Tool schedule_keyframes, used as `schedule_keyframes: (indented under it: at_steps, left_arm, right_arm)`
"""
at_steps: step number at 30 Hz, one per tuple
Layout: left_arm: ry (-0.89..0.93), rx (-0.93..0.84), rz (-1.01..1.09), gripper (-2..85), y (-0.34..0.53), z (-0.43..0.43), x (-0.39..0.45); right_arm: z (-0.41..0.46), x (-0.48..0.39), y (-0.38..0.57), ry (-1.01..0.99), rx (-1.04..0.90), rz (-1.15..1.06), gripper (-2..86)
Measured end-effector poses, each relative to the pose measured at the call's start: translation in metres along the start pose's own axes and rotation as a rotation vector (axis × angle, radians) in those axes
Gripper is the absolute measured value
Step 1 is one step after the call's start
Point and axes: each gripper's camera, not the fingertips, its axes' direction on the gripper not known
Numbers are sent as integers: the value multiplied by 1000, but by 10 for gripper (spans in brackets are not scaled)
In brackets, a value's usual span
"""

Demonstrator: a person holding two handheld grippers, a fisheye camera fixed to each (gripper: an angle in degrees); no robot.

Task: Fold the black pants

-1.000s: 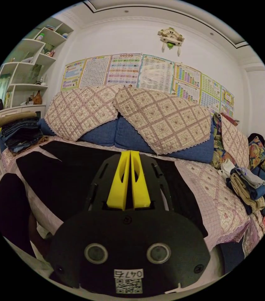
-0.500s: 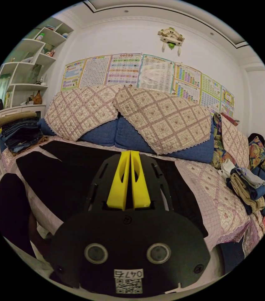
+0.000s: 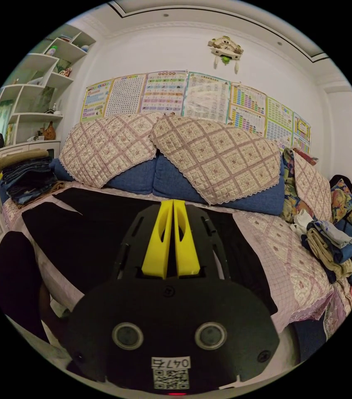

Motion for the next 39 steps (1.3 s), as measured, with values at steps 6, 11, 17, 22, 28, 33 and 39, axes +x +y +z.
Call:
schedule_keyframes:
  at_steps: [6, 11, 17, 22, 28, 33, 39]
  left_arm:
    - [2, -3, -3, -10, 11, -10, 0]
    - [5, -8, -6, -10, 19, -18, 0]
    - [11, -12, -8, -10, 25, -29, 1]
    - [16, -18, -12, -10, 29, -39, 1]
    - [18, -20, -13, -10, 30, -50, 2]
    - [23, -23, -15, -10, 30, -59, 4]
    - [24, -24, -16, -10, 29, -71, 5]
  right_arm:
    - [-1, 3, 0, -1, 1, 1, -13]
    - [-1, 4, 0, -2, 1, 0, -13]
    - [-2, 5, 0, -3, -1, -3, -13]
    - [-2, 6, -1, -5, -1, -4, -13]
    - [-3, 5, -2, -6, -1, -7, -13]
    - [-4, 5, -4, -9, 0, -6, -13]
    - [-5, 4, -5, -10, 1, -6, -13]
